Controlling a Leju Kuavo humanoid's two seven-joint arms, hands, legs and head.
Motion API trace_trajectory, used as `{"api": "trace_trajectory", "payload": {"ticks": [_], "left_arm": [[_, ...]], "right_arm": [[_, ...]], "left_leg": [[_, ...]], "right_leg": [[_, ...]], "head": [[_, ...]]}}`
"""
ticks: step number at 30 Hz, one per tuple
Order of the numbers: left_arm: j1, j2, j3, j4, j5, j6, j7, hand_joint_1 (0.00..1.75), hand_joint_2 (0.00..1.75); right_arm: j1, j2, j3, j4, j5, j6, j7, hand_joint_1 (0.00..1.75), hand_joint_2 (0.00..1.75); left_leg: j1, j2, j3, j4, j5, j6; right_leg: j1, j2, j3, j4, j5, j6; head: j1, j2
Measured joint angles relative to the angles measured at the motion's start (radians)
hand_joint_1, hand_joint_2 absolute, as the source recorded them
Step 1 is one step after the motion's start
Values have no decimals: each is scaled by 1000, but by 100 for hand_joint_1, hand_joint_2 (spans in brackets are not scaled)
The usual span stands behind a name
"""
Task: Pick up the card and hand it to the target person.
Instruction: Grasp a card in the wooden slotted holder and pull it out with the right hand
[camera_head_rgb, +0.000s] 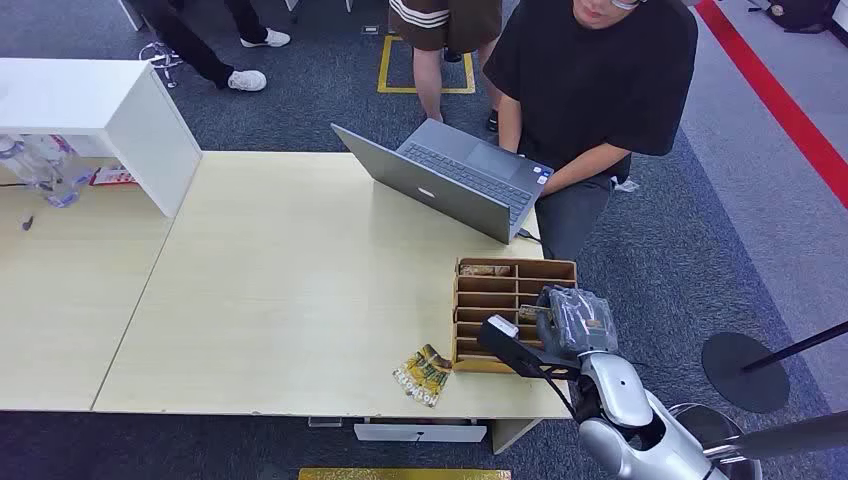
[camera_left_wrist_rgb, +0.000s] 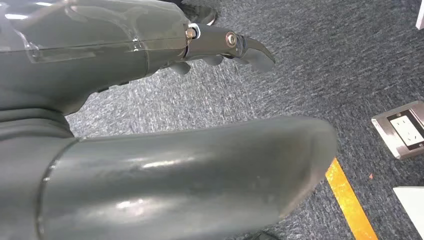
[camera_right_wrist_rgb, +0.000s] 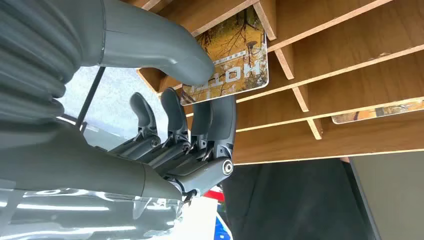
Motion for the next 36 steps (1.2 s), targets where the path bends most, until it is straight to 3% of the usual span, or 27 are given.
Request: {"api": "trace_trajectory", "payload": {"ticks": [11, 24, 36], "left_arm": [[0, 0, 0, 0, 0, 0, 0, 0, 0], [1, 0, 0, 0, 0, 0, -1, 0, 0], [4, 0, 0, 0, 3, 0, -11, 0, 0]], "right_arm": [[-1, 1, 0, -10, -3, -5, 1, 156, 175], [-3, -5, -3, -37, 32, -16, 14, 152, 175], [-16, -62, -67, -229, 184, 89, 36, 149, 175]], "left_leg": [[0, 0, 0, 0, 0, 0], [0, 0, 0, 0, 0, 0], [0, 0, 0, 0, 0, 0]], "right_leg": [[0, 0, 0, 0, 0, 0], [0, 0, 0, 0, 0, 0], [0, 0, 0, 0, 0, 0]], "head": [[0, 0], [0, 0], [0, 0]]}}
